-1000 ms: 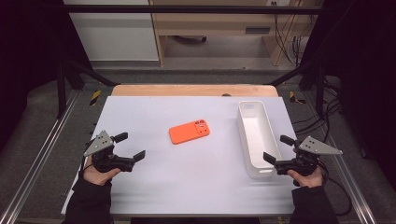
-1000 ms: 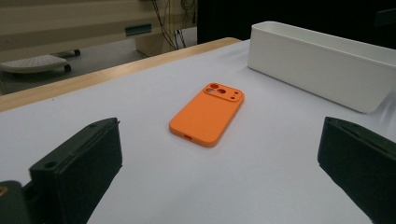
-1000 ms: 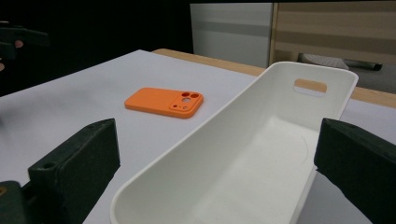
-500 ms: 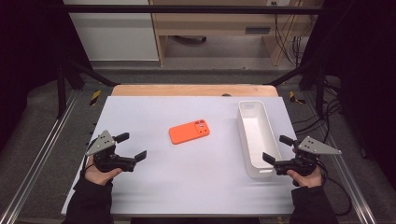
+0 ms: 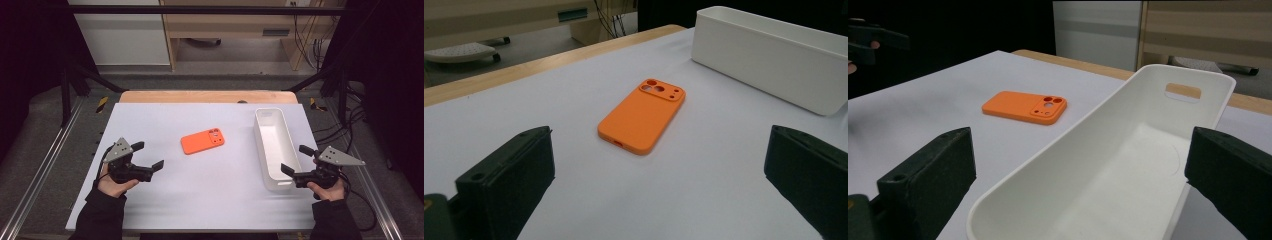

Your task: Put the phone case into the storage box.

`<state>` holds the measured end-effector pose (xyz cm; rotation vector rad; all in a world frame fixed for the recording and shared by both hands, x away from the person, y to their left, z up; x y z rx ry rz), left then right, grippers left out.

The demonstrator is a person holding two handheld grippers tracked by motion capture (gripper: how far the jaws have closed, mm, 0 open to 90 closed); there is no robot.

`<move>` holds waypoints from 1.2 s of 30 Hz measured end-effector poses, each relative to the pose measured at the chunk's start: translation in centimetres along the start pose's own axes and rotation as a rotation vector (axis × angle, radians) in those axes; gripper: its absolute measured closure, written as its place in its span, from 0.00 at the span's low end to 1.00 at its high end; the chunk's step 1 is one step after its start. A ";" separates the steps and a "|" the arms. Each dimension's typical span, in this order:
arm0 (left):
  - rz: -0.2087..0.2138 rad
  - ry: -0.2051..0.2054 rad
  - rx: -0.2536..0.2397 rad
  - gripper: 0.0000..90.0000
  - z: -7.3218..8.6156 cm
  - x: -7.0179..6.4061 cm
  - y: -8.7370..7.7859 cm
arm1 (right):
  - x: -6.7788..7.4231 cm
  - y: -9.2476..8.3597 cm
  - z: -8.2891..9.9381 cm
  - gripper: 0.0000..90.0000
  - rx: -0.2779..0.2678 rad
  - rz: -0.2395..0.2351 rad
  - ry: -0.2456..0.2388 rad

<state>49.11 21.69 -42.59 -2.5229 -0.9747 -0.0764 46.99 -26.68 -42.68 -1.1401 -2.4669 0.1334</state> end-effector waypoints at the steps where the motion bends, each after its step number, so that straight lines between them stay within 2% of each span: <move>1: 0.000 0.002 0.004 0.00 -0.1 -0.1 0.1 | 0.0 0.0 0.0 0.01 0.001 0.000 -0.001; 11: -0.013 0.009 0.015 0.00 -1.3 -0.5 0.6 | 0.1 0.1 0.0 0.01 0.004 -0.001 -0.003; 16: -0.001 0.010 0.035 0.00 -1.4 -0.8 1.3 | 0.0 -0.1 0.0 0.01 -0.002 0.000 -0.001; 26: 0.016 0.018 0.044 0.00 -2.1 -0.7 2.5 | 0.0 -0.1 -0.1 0.01 0.002 0.003 -0.001; 36: 0.043 0.024 0.059 0.00 -3.0 -0.9 4.6 | 0.0 0.2 0.1 0.01 0.012 0.004 -0.005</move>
Point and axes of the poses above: each handheld gripper's, and its own axes: y roughly forward along the jaws, z roughly out of its underside, x roughly to its left, the point moved 5 cm from there along y, roughly forward along the jaws, and after that the axes turned 15 degrees about y, right-handed, at the moved point
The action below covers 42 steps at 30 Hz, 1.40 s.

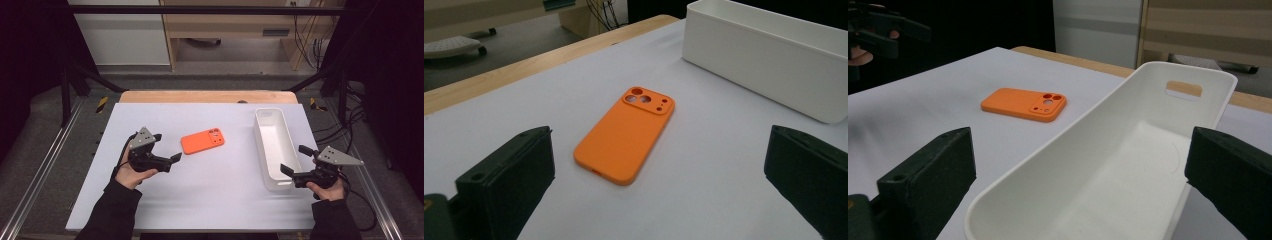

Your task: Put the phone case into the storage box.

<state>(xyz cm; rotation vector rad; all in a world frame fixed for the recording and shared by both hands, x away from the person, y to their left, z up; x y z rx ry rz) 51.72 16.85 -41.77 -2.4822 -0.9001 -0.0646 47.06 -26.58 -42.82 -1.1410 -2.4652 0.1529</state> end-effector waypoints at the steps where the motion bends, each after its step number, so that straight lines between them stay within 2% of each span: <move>1: 0.004 -0.001 -0.001 0.00 -0.1 0.0 0.2 | 0.0 0.0 0.0 0.01 0.000 -0.001 0.001; 11: 0.020 -0.006 0.003 0.00 -1.0 0.0 2.3 | 0.0 0.1 0.1 0.01 0.004 -0.002 -0.002; 20: 0.018 0.014 0.030 0.00 -1.6 0.5 4.1 | 0.0 0.1 0.1 0.01 0.008 -0.001 -0.001; 28: 0.007 0.010 0.052 0.00 -1.8 1.1 5.5 | 0.0 0.2 0.1 0.01 0.011 -0.002 -0.002; 42: -0.034 -0.009 0.110 0.01 -1.5 3.1 8.1 | 0.0 0.2 0.2 0.01 0.015 -0.002 -0.003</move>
Point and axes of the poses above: each handheld gripper's, and its own axes: y roughly forward along the jaws, z roughly out of its underside, x roughly to its left, the point moved 5 cm from there along y, roughly forward along the jaws, and after that the axes turned 15 degrees about y, right-handed, at the moved point
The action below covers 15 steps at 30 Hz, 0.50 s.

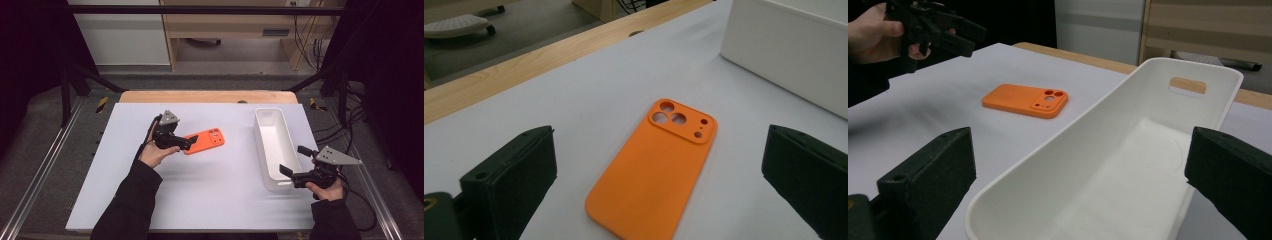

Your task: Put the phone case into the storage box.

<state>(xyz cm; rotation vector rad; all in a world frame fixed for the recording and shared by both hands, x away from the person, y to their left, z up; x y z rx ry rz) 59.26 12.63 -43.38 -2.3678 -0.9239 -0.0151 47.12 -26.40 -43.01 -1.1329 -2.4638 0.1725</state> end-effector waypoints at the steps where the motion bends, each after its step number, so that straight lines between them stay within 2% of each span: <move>1: -0.001 0.000 0.001 0.01 0.0 0.1 0.1 | 0.0 0.0 0.0 0.01 -0.001 0.000 -0.001; 10: -0.036 -0.025 0.034 0.03 0.4 1.2 1.9 | 0.0 0.0 0.0 0.01 0.001 0.001 -0.002; 15: -0.047 -0.030 0.065 0.05 1.3 1.8 3.0 | 0.0 0.0 0.0 0.01 0.003 0.002 -0.003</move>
Point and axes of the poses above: each handheld gripper's, and its own axes: y roughly forward along the jaws, z roughly out of its underside, x roughly to its left, the point moved 5 cm from there along y, roughly forward along the jaws, and after that the axes turned 15 degrees about y, right-handed, at the moved point
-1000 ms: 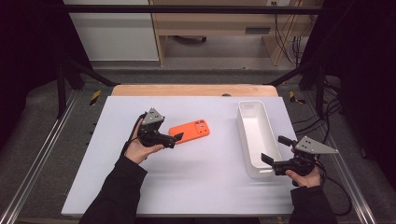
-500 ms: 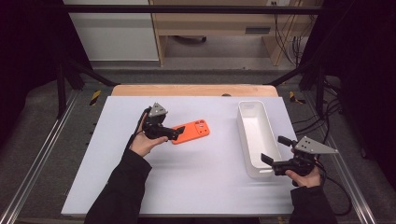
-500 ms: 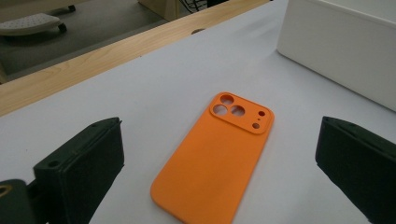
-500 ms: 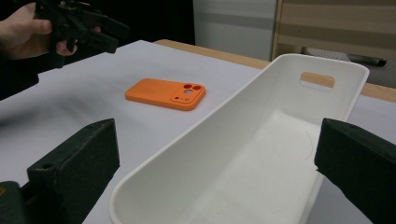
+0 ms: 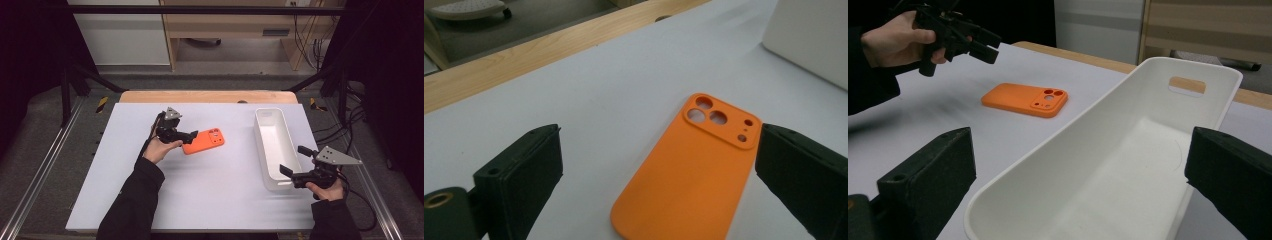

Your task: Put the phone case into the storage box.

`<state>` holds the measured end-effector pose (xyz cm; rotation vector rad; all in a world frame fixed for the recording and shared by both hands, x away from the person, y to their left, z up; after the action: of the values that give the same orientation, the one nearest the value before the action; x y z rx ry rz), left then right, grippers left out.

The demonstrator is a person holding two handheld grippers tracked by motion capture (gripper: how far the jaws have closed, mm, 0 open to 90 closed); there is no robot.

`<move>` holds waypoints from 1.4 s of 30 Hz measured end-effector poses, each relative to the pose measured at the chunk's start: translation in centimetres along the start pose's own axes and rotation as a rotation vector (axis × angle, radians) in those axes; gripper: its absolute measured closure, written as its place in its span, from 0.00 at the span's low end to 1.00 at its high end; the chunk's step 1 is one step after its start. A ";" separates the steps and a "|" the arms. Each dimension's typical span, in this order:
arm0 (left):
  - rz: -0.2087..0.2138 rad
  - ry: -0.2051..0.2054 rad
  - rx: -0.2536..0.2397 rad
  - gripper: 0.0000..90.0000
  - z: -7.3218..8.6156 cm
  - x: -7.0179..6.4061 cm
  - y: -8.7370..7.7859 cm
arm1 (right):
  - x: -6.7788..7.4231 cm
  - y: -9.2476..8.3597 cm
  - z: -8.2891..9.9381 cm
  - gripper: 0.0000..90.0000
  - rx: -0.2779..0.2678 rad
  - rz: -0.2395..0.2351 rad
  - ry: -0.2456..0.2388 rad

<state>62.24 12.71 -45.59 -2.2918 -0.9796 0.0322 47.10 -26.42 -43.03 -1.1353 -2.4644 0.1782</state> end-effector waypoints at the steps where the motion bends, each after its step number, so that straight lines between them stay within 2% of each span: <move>1: -0.003 -0.001 0.004 0.06 0.1 0.1 0.1 | 0.0 0.0 0.0 0.01 0.000 0.000 -0.001; 6: -0.020 -0.013 0.025 0.09 0.5 0.7 0.7 | 0.0 0.0 0.0 0.01 0.000 0.002 -0.001; 8: -0.026 0.001 0.037 0.10 0.5 0.7 0.9 | 0.0 0.0 0.0 0.01 -0.002 0.004 0.002; 11: -0.029 0.000 0.027 0.15 0.0 0.7 1.2 | 0.0 0.0 0.0 0.01 -0.001 0.005 0.002; 15: -0.048 -0.011 0.039 0.23 -0.1 0.8 1.6 | 0.0 0.0 0.0 0.01 -0.002 0.003 0.002; 18: -0.040 -0.017 0.043 0.30 0.0 0.9 1.7 | 0.0 0.0 0.0 0.01 -0.001 0.002 0.000; 23: -0.052 -0.030 0.057 0.42 0.3 1.1 1.9 | 0.0 -0.1 0.0 0.01 -0.002 0.004 0.002; 25: -0.041 -0.039 0.055 0.45 0.4 1.0 2.0 | 0.0 0.0 0.0 0.01 -0.002 0.005 0.002; 29: -0.038 -0.030 0.072 0.50 0.6 1.0 2.2 | 0.0 0.0 0.0 0.01 0.000 0.002 0.003; 30: -0.033 -0.033 0.078 0.56 0.8 1.0 2.3 | 0.0 0.0 0.0 0.01 -0.001 0.002 0.002; 35: -0.029 -0.030 0.085 0.68 1.1 0.8 2.6 | 0.0 0.0 0.0 0.01 0.000 0.002 0.001; 42: -0.034 -0.027 0.118 0.79 1.7 0.8 2.9 | 0.0 0.0 0.0 0.01 0.000 0.002 0.002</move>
<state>64.24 12.67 -48.34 -2.1718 -1.0033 0.1044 47.12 -26.43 -43.04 -1.1370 -2.4612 0.1778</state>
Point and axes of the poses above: each handheld gripper's, and its own axes: y roughly forward along the jaws, z roughly out of its underside, x roughly to its left, the point moved 5 cm from there along y, roughly forward along the jaws, and after that the axes turned 15 degrees about y, right-handed, at the moved point
